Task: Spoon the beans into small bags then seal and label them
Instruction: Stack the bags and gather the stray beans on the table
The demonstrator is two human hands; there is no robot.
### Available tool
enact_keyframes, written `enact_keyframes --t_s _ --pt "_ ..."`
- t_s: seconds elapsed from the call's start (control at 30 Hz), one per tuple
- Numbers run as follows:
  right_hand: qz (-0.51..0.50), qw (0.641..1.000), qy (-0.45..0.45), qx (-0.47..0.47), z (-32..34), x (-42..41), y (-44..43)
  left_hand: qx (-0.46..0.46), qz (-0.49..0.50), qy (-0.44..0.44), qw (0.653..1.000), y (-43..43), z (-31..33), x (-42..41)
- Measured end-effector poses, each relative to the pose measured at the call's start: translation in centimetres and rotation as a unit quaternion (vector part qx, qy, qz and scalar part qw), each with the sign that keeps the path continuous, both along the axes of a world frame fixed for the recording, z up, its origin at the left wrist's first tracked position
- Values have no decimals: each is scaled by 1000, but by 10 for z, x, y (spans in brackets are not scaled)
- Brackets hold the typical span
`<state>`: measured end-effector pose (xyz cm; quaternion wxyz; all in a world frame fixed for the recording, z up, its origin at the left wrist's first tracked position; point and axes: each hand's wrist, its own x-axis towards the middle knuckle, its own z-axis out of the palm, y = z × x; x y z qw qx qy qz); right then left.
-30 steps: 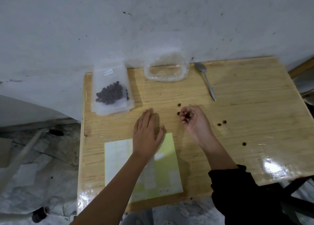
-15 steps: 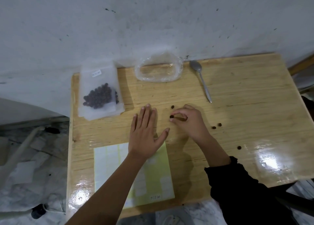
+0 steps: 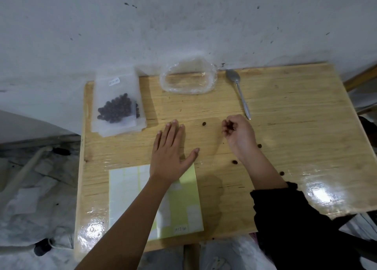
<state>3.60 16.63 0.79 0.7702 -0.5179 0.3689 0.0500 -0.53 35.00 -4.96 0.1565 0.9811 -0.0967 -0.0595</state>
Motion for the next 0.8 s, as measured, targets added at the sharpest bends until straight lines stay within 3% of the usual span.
enact_keyframes --t_s 0.03,0.1,0.13,0.2,0.3,0.4,0.5,0.8 --pt "-34 998 -12 58 4 1 -3 -3 2 0 1000 0 1 0" --pt "-23 996 -33 75 7 7 -9 -10 6 -3 1000 0 2 0" --pt "9 998 -35 47 8 11 -11 -16 7 -5 1000 -1 2 -1" --pt "118 988 -19 -96 6 19 -14 -27 12 -9 1000 -1 2 -2" --pt "264 908 -39 -323 0 23 -12 -24 24 -24 999 -5 -1 -3" --pt "342 838 -120 -408 -12 15 -3 -20 40 -43 998 -8 -4 -5" --pt "358 800 -155 -456 -25 14 5 -28 57 -55 996 -17 -4 -5" --pt "291 792 -205 -496 -41 13 9 -49 23 -70 996 -24 -10 -4"
